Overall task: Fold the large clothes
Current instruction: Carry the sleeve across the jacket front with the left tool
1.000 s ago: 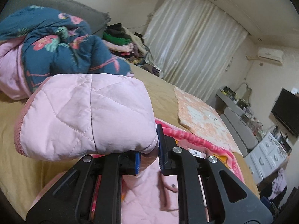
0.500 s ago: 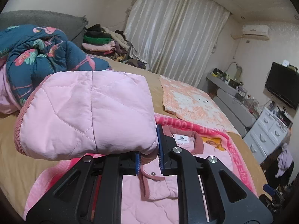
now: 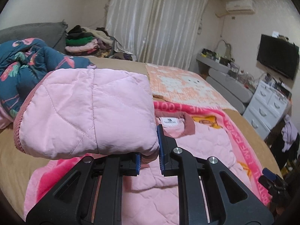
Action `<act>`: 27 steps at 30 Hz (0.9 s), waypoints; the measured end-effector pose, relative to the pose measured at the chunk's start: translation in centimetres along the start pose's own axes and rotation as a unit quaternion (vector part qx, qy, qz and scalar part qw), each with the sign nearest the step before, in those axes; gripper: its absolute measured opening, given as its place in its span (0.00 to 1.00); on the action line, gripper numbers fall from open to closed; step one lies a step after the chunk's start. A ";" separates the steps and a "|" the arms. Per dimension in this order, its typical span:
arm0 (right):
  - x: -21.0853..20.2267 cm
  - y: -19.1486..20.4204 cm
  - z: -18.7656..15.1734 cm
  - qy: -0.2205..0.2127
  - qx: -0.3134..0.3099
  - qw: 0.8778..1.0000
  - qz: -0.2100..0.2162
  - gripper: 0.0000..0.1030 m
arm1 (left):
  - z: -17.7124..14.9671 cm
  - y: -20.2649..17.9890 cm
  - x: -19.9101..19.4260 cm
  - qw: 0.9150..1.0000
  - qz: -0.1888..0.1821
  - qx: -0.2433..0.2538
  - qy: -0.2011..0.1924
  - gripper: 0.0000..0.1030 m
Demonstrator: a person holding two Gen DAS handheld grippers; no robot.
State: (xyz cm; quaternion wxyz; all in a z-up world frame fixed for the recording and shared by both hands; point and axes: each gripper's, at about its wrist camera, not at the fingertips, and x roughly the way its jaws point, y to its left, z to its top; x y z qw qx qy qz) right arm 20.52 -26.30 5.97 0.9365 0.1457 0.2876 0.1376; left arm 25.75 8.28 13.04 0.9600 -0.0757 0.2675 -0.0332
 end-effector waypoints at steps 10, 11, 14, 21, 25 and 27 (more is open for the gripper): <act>1.5 -5.0 -2.1 0.019 0.040 0.999 -0.031 0.95 | -3.0 -5.0 3.0 0.998 -0.020 0.048 0.030 0.07; 1.3 -5.3 -2.1 0.016 0.042 0.998 -0.035 0.95 | -3.4 -5.5 3.2 0.998 -0.020 0.055 0.030 0.07; 1.0 -5.8 -1.9 0.007 0.034 0.998 -0.053 0.95 | -4.4 -6.7 4.0 0.997 -0.024 0.071 0.036 0.07; 1.0 -7.2 -1.7 0.005 0.044 0.997 -0.066 0.95 | -7.4 -9.9 6.9 0.990 -0.041 0.111 0.072 0.07; 0.8 -8.0 -1.6 0.001 0.060 0.996 -0.066 0.95 | -9.4 -11.9 8.2 0.983 -0.047 0.150 0.091 0.07; 0.7 -8.4 -1.6 0.002 0.066 0.996 -0.067 0.95 | -10.2 -12.6 8.8 0.980 -0.045 0.167 0.101 0.08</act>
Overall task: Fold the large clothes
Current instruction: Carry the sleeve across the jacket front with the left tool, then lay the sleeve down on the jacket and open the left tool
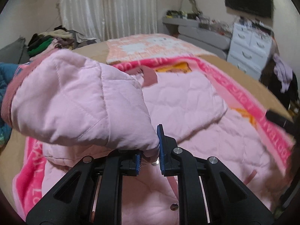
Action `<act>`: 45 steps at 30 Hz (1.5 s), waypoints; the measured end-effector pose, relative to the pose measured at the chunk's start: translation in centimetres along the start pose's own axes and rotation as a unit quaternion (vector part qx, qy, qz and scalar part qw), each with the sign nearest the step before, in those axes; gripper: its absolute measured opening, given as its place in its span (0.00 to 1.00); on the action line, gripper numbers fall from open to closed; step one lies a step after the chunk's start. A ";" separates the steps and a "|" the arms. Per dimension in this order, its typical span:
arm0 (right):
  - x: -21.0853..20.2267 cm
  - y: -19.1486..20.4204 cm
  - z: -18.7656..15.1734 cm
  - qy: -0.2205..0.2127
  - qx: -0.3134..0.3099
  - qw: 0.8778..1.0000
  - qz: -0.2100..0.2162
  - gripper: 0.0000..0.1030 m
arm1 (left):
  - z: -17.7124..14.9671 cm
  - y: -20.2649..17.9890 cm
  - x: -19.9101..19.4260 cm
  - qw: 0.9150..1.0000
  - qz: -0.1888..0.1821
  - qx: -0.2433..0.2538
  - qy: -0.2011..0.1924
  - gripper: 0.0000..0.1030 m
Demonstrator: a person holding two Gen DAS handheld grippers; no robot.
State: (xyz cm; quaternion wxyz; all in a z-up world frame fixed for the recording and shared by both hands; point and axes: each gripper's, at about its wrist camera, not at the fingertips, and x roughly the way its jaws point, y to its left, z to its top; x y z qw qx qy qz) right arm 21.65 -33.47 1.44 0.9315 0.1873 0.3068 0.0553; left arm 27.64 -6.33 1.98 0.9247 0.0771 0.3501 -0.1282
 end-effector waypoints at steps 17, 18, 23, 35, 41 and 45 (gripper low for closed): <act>-0.2 -3.2 0.7 -0.001 0.064 0.998 -0.014 0.95 | -1.9 -5.1 4.7 0.993 0.007 0.105 0.058 0.20; -0.2 -3.3 0.8 -0.002 0.066 0.998 -0.015 0.95 | -1.9 -5.3 4.9 0.993 0.003 0.102 0.061 0.22; -0.3 -4.3 1.0 -0.001 0.087 0.996 -0.014 0.95 | -2.3 -8.0 5.0 0.988 0.016 0.134 0.071 0.41; 0.0 -3.4 0.9 0.005 0.068 0.998 -0.015 0.95 | -2.3 -6.8 1.5 0.991 -0.087 0.067 0.077 0.79; 0.7 -2.5 0.5 0.020 0.059 0.998 -0.006 0.95 | -1.8 -3.3 -0.4 0.993 -0.095 0.016 0.069 0.91; 1.8 -1.0 -0.3 0.043 0.043 0.998 0.012 0.95 | -1.7 0.0 -1.0 0.995 -0.076 -0.025 0.066 0.91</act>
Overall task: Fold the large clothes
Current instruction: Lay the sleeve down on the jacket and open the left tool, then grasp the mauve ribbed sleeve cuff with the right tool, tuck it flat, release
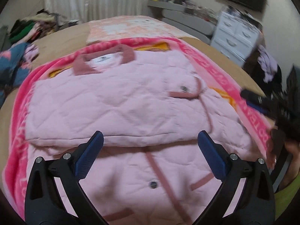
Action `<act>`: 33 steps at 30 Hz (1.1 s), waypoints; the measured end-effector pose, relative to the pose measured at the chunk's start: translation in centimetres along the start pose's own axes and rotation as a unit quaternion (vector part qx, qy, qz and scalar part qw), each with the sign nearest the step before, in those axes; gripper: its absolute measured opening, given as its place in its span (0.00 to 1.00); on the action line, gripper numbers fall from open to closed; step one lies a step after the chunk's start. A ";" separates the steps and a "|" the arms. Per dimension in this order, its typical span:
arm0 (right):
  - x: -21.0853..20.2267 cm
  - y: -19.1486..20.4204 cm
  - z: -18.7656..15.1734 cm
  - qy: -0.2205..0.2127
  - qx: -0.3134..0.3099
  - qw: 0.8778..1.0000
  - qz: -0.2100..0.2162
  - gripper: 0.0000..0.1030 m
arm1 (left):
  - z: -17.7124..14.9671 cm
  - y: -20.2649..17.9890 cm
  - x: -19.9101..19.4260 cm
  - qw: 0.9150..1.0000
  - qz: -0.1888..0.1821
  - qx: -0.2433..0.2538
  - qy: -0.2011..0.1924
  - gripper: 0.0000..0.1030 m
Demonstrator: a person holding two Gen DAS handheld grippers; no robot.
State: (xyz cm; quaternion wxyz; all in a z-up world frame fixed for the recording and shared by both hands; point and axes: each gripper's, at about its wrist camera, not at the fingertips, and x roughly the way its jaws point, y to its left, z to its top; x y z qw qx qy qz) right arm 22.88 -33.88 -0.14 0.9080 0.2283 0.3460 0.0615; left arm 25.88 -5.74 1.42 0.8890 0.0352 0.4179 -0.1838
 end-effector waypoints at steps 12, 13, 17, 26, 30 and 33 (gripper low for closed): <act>6.3 4.5 -2.9 0.084 -0.024 0.996 0.014 0.95 | -0.1 10.7 -3.3 0.991 0.074 -0.108 -0.020 0.91; 7.1 4.5 -3.3 0.096 -0.022 0.995 0.006 0.95 | -0.2 11.4 -3.4 0.990 0.074 -0.114 -0.023 0.91; 8.9 4.0 -4.1 0.115 -0.005 0.993 -0.008 0.95 | -0.4 13.6 -4.0 0.987 0.081 -0.134 -0.031 0.91; 10.0 5.7 -3.6 0.107 -0.024 0.994 -0.012 0.38 | -1.0 15.9 -4.6 0.985 0.088 -0.144 -0.038 0.91; 7.5 9.2 -2.3 0.046 -0.121 0.991 -0.018 0.20 | -0.9 16.9 -4.9 0.984 0.094 -0.147 -0.043 0.91; 5.1 12.1 0.0 -0.010 -0.190 0.982 0.002 0.18 | -0.7 18.0 -4.9 0.982 0.096 -0.157 -0.045 0.91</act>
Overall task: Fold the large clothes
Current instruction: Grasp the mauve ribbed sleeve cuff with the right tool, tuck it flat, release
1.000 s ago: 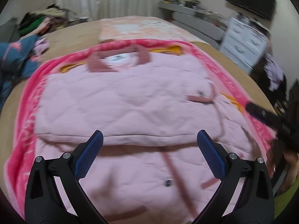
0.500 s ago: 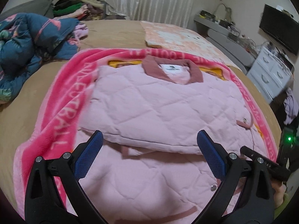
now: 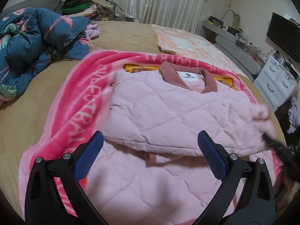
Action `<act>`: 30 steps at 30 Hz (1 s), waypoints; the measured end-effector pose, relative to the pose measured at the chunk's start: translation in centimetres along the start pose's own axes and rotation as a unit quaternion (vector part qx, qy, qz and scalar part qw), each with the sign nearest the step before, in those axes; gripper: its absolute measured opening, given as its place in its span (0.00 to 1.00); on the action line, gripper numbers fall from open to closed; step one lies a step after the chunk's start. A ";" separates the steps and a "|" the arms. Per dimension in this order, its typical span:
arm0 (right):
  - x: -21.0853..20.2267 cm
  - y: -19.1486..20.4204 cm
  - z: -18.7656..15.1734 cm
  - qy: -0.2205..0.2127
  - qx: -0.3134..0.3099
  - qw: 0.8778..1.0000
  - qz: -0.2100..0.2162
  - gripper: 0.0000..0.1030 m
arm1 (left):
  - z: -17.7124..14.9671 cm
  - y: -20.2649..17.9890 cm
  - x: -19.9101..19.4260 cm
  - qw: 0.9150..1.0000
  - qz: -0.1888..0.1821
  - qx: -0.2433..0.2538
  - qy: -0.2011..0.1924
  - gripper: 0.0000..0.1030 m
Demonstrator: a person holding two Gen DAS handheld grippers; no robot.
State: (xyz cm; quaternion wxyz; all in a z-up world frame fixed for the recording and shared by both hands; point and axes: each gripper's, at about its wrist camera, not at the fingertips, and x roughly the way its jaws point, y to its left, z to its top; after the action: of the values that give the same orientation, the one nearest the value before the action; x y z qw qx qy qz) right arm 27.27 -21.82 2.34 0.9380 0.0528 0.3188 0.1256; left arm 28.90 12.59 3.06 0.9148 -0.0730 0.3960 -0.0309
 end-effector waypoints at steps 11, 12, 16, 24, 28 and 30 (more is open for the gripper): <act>-2.2 1.8 9.0 -0.095 -0.125 0.987 -0.018 0.10 | 2.6 0.4 1.1 1.000 -0.003 -0.010 -0.011 0.91; -1.6 1.5 9.2 -0.091 -0.127 0.987 -0.022 0.10 | 2.7 0.3 1.3 1.000 -0.005 -0.011 -0.009 0.91; 0.1 0.0 10.0 -0.076 -0.111 0.991 -0.025 0.09 | 3.1 -0.4 2.6 1.000 -0.007 -0.007 -0.002 0.91; 3.8 -2.3 9.4 -0.056 -0.106 0.991 -0.059 0.09 | 3.8 -2.4 5.4 1.000 -0.008 0.004 0.017 0.91; 6.3 -4.8 6.9 -0.016 -0.075 0.994 -0.075 0.10 | 3.8 -3.5 6.4 1.000 -0.008 0.015 0.024 0.91; 7.3 -5.6 5.8 -0.001 -0.059 0.995 -0.079 0.10 | 3.7 -4.1 7.1 0.999 -0.005 0.022 0.030 0.91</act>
State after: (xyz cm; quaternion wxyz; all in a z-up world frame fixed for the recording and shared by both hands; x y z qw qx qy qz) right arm 37.53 -25.32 1.61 0.9467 -0.0277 0.3134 0.0692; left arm 36.46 8.08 1.07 0.9039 -0.0533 0.4219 -0.0462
